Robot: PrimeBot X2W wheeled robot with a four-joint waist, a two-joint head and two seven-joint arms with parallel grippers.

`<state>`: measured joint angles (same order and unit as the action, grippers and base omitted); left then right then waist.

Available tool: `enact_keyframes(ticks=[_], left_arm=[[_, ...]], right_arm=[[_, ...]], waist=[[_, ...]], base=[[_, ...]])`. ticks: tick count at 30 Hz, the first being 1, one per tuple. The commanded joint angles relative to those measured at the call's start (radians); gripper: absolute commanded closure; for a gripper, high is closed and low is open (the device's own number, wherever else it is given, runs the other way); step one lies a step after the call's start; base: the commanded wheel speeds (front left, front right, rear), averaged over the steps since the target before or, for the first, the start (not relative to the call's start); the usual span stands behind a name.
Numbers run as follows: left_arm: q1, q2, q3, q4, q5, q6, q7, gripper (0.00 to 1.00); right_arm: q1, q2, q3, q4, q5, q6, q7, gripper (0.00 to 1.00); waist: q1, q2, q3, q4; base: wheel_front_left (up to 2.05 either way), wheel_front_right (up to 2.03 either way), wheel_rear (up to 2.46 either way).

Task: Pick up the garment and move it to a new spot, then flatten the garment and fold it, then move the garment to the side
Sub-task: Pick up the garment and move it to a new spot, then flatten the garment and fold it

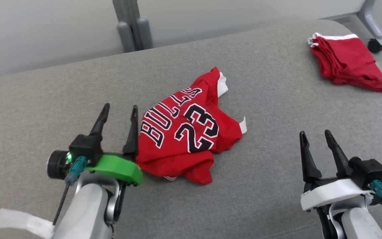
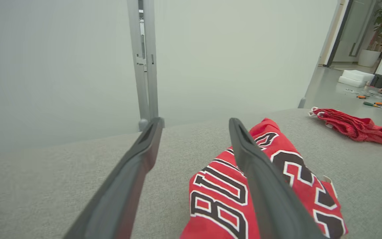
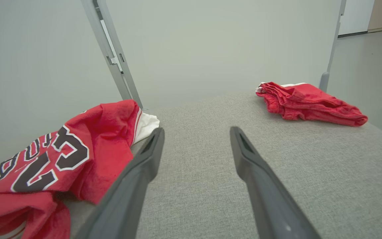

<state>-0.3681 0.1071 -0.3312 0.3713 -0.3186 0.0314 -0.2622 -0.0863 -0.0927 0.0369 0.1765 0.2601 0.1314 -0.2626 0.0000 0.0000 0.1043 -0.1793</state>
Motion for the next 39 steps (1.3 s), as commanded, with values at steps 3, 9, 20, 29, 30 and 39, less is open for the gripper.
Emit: enact_keyframes(ticks=[3, 9, 20, 29, 30, 39], left_arm=[[0.072, 0.037, 0.06, -0.056, 0.016, 0.015, -0.003, 0.0], [0.173, 0.075, 0.155, -0.137, 0.034, 0.006, -0.003, 0.0], [0.339, 0.061, 0.292, -0.23, 0.068, -0.041, -0.003, 0.0], [0.344, 0.016, 0.345, -0.218, 0.101, -0.102, -0.003, 0.0], [0.345, 0.013, 0.348, -0.218, 0.106, -0.105, -0.003, 0.0], [0.344, -0.016, 0.366, -0.215, 0.127, -0.132, -0.003, 0.0]], right_arm=[[0.011, -0.012, 0.011, -0.003, -0.007, -0.001, -0.003, 0.0], [0.015, -0.023, 0.032, -0.005, -0.007, -0.001, -0.003, 0.0], [0.039, -0.032, 0.036, -0.029, -0.005, -0.001, -0.003, 0.0], [0.063, -0.039, 0.036, -0.041, -0.006, -0.001, -0.003, 0.0], [0.062, -0.039, 0.037, -0.04, -0.006, -0.001, -0.003, 0.0], [0.065, -0.038, 0.042, -0.029, -0.001, -0.001, -0.003, 0.0]], waist=[[0.0, 0.0, -0.06, 0.083], [0.0, 0.0, -0.078, 0.137], [0.0, 0.0, -0.059, 0.186], [0.0, 0.0, -0.051, 0.198], [0.0, 0.0, -0.051, 0.198], [0.0, 0.0, -0.053, 0.195]], base=[[0.0, 0.0, 0.0], [0.0, 0.0, 0.0], [0.0, 0.0, 0.0], [0.0, 0.0, 0.0], [0.0, 0.0, 0.0], [0.0, 0.0, 0.0]])
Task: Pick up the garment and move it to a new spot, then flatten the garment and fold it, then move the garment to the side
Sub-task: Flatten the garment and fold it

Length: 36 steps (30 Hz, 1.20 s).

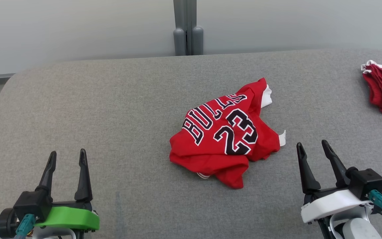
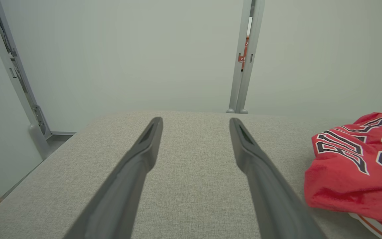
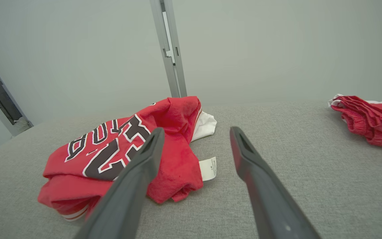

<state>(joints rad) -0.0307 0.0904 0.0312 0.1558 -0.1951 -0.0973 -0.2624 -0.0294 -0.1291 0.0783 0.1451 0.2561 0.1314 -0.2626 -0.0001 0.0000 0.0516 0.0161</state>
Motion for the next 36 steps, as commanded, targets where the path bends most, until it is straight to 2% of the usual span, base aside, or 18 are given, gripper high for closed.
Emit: enact_keyframes(ticks=[1, 36], left_arm=[[0.007, -0.001, 0.006, 0.0, 0.006, -0.005, -0.003, 0.0], [-0.002, -0.032, 0.052, 0.009, 0.055, -0.027, -0.003, 0.0]], right_arm=[[0.008, -0.001, 0.001, 0.004, 0.003, -0.001, -0.003, 0.0], [0.005, 0.002, -0.001, 0.032, 0.009, -0.001, -0.003, 0.0]], waist=[[0.0001, 0.0, -0.001, -0.001], [0.0001, 0.0, 0.015, -0.003]], base=[[0.0, 0.0, 0.0], [0.0, 0.0, 0.0]])
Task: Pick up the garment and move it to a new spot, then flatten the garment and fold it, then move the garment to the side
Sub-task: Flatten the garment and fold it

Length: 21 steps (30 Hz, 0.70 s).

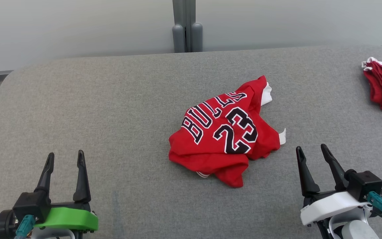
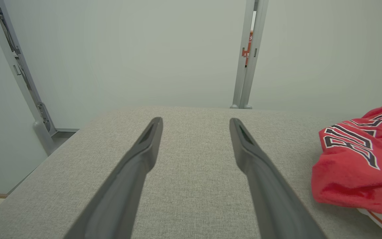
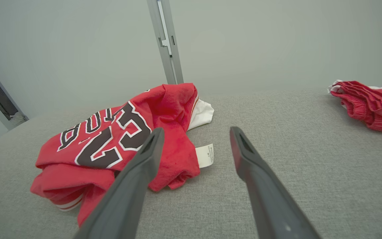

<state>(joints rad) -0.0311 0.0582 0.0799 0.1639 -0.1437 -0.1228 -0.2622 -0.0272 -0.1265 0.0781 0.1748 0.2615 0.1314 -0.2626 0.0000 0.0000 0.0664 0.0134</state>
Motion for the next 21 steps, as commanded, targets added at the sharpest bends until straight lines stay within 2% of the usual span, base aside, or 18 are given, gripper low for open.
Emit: enact_keyframes(ticks=[1, 11, 21], left_arm=[[-0.002, 0.0, 0.004, 0.001, 0.004, -0.002, -0.003, 0.0], [-0.005, -0.003, 0.011, 0.004, 0.007, -0.005, -0.003, 0.0], [-0.032, -0.005, -0.001, 0.007, 0.013, -0.007, -0.003, 0.0]], right_arm=[[0.003, 0.001, -0.001, 0.002, 0.001, -0.001, -0.003, 0.0], [-0.013, -0.001, -0.002, 0.014, 0.005, -0.001, -0.003, 0.0], [-0.151, -0.049, 0.059, 0.071, -0.008, -0.001, -0.003, 0.0]], waist=[[0.0, 0.0, 0.0, 0.0], [0.0, 0.0, 0.001, -0.001], [0.0, 0.0, 0.029, 0.012]], base=[[0.0, 0.0, 0.0], [0.0, 0.0, 0.0], [0.0, 0.0, 0.0]])
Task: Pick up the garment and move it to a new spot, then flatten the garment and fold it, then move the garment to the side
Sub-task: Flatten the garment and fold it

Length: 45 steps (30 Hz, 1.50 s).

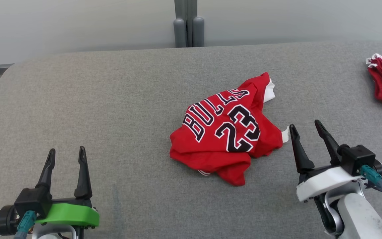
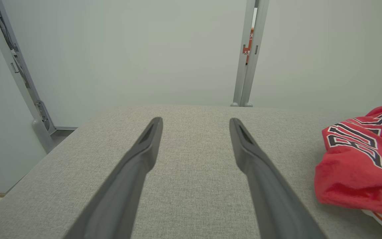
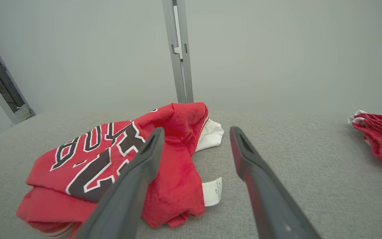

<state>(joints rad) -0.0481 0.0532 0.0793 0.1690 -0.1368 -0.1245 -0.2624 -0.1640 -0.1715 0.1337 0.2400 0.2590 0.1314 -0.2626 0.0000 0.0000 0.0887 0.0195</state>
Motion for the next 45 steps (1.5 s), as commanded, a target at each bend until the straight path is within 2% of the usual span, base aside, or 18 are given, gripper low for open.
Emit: enact_keyframes(ticks=[1, 6, 15, 22, 23, 24, 25, 30, 35, 42, 45], left_arm=[[-0.02, 0.0, -0.002, 0.002, 0.007, -0.006, -0.003, 0.0], [-0.04, -0.001, -0.016, -0.001, 0.008, -0.005, -0.003, 0.0], [-0.073, -0.002, -0.042, 0.007, 0.001, -0.005, -0.003, 0.0], [-0.09, -0.002, -0.06, 0.018, -0.008, 0.0, -0.003, 0.0], [-0.09, -0.002, -0.061, 0.019, -0.009, 0.0, -0.003, 0.0], [-0.09, -0.002, -0.062, 0.021, -0.009, 0.001, -0.003, 0.0], [-0.089, -0.002, -0.063, 0.022, -0.01, 0.003, -0.003, 0.0], [-0.071, -0.002, -0.059, 0.026, -0.01, 0.012, -0.003, 0.0], [-0.058, -0.002, -0.052, 0.027, -0.008, 0.013, -0.003, 0.0], [-0.035, -0.002, -0.049, 0.024, -0.014, 0.019, -0.003, 0.0], [-0.031, -0.002, -0.055, 0.017, -0.018, 0.024, -0.003, 0.0]], right_arm=[[-0.037, -0.012, 0.013, 0.023, -0.006, -0.001, -0.003, 0.0], [-0.13, -0.041, 0.052, 0.118, 0.005, -0.001, -0.003, 0.0], [-0.253, -0.068, 0.104, 0.375, 0.042, -0.001, -0.003, 0.0], [-0.299, -0.049, 0.155, 0.568, 0.094, -0.001, -0.003, 0.0], [-0.307, -0.045, 0.17, 0.594, 0.107, -0.001, -0.002, 0.52], [-0.312, -0.045, 0.179, 0.609, 0.116, -0.001, -0.002, 0.7], [-0.318, -0.044, 0.19, 0.621, 0.128, -0.001, -0.001, 1.0], [-0.327, -0.064, 0.2, 0.607, 0.164, -0.002, -0.001, 1.0], [-0.273, -0.103, 0.146, 0.527, 0.174, -0.002, -0.002, 1.0], [-0.08, -0.152, 0.022, 0.354, 0.187, -0.002, -0.002, 1.0], [0.024, -0.163, -0.011, 0.317, 0.185, -0.002, -0.001, 1.0]], waist=[[0.0, 0.0, 0.013, 0.01], [0.0, 0.0, 0.044, 0.036], [0.0, 0.0, 0.096, 0.094], [0.0, 0.0, 0.108, 0.127], [0.0, 0.0, 0.107, 0.129], [0.0, 0.0, 0.107, 0.13], [0.0, 0.0, 0.105, 0.13], [0.0, 0.0, 0.083, 0.111], [0.0, 0.0, 0.056, 0.083], [0.0, 0.0, 0.033, 0.047], [0.0, 0.0, 0.036, 0.04]], base=[[0.0, 0.0, 0.0], [0.0, 0.0, 0.0], [0.0, 0.0, 0.0], [0.0, 0.0, 0.0], [0.0, 0.0, 0.0], [0.0, 0.0, 0.0], [0.0, 0.0, 0.0], [0.0, 0.0, 0.0], [0.0, 0.0, 0.0], [0.0, 0.0, 0.0], [0.0, 0.0, 0.0]])
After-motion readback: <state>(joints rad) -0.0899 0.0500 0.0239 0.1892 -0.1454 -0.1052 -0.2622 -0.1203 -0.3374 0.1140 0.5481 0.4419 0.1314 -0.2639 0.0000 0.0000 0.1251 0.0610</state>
